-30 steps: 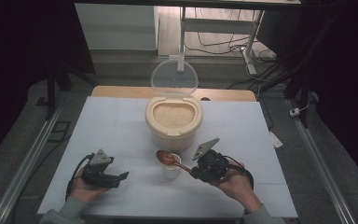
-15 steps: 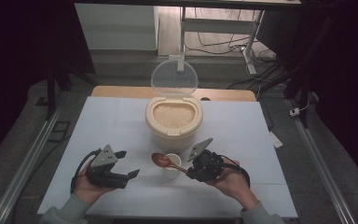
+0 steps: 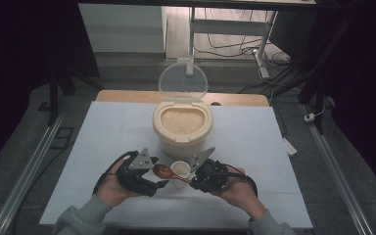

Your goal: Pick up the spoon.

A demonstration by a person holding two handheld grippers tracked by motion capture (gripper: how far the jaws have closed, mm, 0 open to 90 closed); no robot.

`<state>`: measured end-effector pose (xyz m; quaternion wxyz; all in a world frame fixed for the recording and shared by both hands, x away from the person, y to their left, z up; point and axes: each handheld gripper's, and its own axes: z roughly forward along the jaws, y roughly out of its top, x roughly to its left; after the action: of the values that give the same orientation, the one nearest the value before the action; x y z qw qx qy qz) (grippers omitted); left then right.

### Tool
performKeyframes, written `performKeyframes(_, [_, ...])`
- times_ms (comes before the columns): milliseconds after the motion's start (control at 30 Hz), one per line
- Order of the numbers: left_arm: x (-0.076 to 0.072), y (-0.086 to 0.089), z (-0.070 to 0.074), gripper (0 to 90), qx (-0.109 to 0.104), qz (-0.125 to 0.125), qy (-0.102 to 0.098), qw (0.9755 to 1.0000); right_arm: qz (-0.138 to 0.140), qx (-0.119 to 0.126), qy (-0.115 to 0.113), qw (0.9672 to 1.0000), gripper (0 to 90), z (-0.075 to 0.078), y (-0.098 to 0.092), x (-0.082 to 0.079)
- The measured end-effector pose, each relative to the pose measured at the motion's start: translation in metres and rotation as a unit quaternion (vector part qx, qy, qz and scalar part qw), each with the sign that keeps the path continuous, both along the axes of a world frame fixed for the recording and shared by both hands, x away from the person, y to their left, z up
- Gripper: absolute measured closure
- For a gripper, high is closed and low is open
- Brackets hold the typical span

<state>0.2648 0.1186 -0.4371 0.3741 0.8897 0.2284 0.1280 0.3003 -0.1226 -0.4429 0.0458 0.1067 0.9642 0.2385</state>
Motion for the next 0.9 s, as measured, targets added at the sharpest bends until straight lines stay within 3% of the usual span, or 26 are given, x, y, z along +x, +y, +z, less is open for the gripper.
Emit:
performKeyframes(100, [0.001,-0.012,0.003,27.8,0.014,-0.022,-0.001,0.9996,0.008,0.000,-0.001,1.0000,77.9,0.000,0.003,-0.001])
performKeyframes(200, [0.003,-0.024,0.004,29.5,0.037,-0.048,0.010,0.9981,0.013,0.000,-0.004,0.9999,77.9,0.000,0.004,-0.002])
performKeyframes(367, [0.007,-0.038,-0.003,34.5,0.075,-0.080,0.030,0.9936,0.031,0.000,-0.012,0.9995,77.9,0.003,0.010,-0.006])
performKeyframes(667, [0.008,-0.041,-0.006,46.3,0.094,-0.090,0.047,0.9903,0.054,-0.005,-0.026,0.9982,77.9,0.007,0.017,-0.014])
performKeyframes(900, [0.008,-0.043,-0.011,60.5,0.114,-0.093,0.055,0.9876,0.063,-0.003,-0.037,0.9973,77.8,0.007,0.021,-0.019])
